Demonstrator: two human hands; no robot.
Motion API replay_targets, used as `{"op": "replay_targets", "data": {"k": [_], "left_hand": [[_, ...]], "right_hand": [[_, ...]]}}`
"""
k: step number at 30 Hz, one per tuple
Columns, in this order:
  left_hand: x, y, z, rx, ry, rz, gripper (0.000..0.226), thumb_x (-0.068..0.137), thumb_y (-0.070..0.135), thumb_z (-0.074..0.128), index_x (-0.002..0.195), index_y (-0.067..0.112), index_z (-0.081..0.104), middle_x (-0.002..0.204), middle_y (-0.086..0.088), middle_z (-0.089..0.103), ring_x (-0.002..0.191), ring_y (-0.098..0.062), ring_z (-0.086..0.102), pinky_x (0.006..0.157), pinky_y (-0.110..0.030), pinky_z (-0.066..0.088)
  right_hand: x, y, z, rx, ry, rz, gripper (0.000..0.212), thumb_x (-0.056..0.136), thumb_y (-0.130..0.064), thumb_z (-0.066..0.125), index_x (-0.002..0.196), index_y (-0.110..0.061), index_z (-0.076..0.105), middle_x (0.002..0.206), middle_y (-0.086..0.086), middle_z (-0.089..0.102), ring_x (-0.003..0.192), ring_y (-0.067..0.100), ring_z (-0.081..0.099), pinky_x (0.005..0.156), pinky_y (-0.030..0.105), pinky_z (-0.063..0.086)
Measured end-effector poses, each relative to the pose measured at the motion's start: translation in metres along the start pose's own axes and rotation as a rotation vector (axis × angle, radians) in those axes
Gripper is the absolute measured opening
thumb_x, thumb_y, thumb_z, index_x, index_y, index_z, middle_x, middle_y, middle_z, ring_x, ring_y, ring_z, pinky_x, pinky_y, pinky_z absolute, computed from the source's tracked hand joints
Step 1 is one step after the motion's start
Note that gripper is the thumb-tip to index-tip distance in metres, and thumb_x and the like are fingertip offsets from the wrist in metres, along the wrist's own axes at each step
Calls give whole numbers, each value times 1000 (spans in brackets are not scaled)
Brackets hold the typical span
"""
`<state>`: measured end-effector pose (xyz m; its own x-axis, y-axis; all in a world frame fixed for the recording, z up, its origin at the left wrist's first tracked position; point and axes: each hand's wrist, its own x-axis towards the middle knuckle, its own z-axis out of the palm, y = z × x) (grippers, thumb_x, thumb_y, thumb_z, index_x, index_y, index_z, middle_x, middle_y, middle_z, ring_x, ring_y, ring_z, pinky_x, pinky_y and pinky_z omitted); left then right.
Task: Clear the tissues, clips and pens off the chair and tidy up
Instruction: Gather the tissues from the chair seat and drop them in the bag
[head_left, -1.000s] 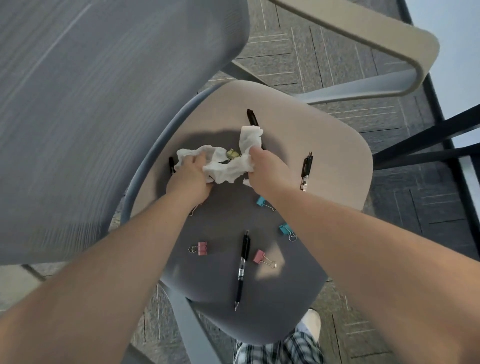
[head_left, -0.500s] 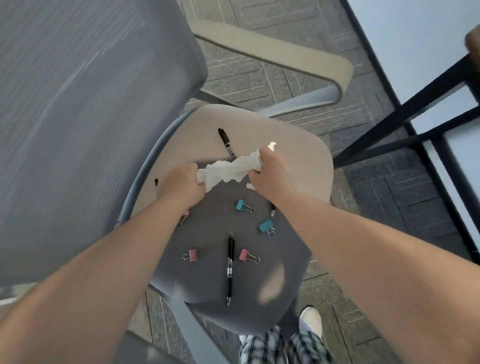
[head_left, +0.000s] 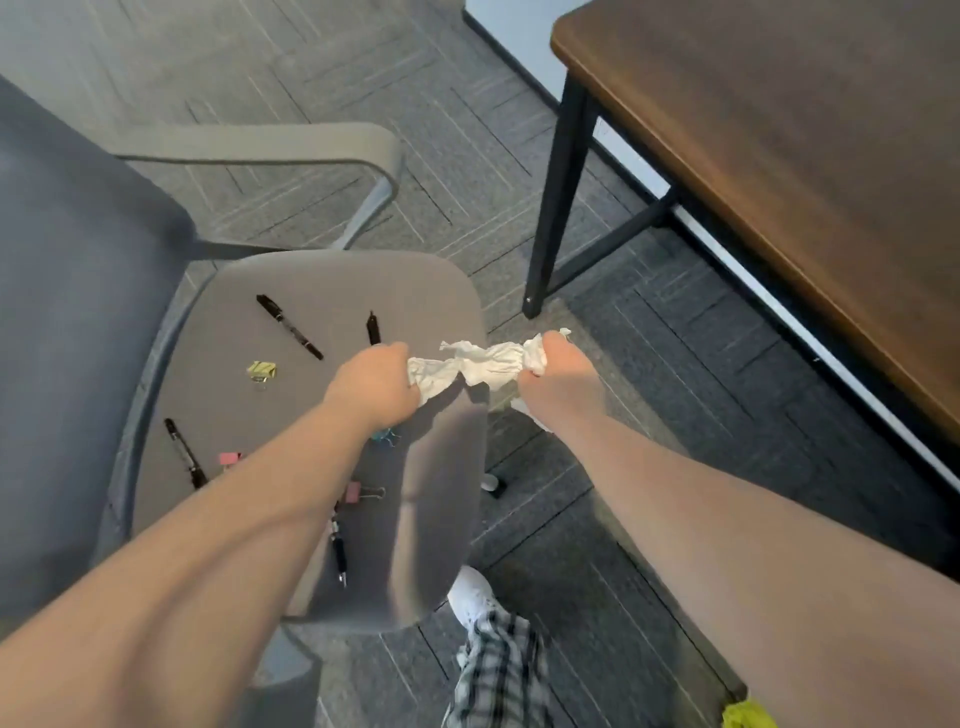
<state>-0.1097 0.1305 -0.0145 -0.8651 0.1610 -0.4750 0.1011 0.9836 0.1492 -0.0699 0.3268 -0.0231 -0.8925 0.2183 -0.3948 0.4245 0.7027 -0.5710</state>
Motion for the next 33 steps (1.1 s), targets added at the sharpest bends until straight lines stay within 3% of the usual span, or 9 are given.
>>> {"op": "replay_targets", "data": {"k": [5,10,19,27,29,31,33], "left_hand": [[-25,117,36,102,-81,192,25,85,16,49,106,4,44,109,-21,59,101,-39,55,72,-37,38],[-48,241,93,248,-184,384,22,89,18,45,106,6,52,114,-17,58,107,-36,54,81,-40,43],[-113,436,212,467,-356,592,29,87,14,45,113,5,53,119,-16,59,109,-35,56,78,-35,44],[-170,561,307,608,-506,720,47,82,14,53,128,10,48,127,-15,56,115,-34,56,84,-37,50],[-189,584,335,628,-518,776,42,81,14,55,122,9,51,121,-14,58,110,-33,58,76,-34,49],[-209,604,363,634,-509,840,37,79,14,58,116,8,53,115,-13,60,103,-32,60,71,-33,49],[-226,619,390,636,-507,875,36,80,16,59,114,9,54,114,-13,60,103,-33,61,75,-36,52]], "right_hand": [[-52,114,-51,51,13,154,27,90,-12,47,116,-7,49,108,11,60,95,27,54,71,31,38],[-114,246,-94,51,43,369,40,90,-14,47,130,-12,45,123,9,60,109,31,57,75,30,39],[-240,447,-124,207,139,673,21,83,-6,48,103,-5,54,114,18,61,108,38,57,76,33,40],[-337,563,-124,445,239,971,38,92,-20,50,128,-7,46,132,15,57,122,34,51,95,33,42],[-359,588,-120,557,281,1037,39,93,-18,48,129,-5,46,133,18,54,122,35,50,90,27,44],[-379,613,-111,640,330,1072,40,92,-12,48,131,-4,45,131,24,53,119,38,51,76,20,46],[-396,632,-100,650,378,1109,34,90,-12,50,123,-5,48,121,21,59,111,39,55,72,28,42]]}}
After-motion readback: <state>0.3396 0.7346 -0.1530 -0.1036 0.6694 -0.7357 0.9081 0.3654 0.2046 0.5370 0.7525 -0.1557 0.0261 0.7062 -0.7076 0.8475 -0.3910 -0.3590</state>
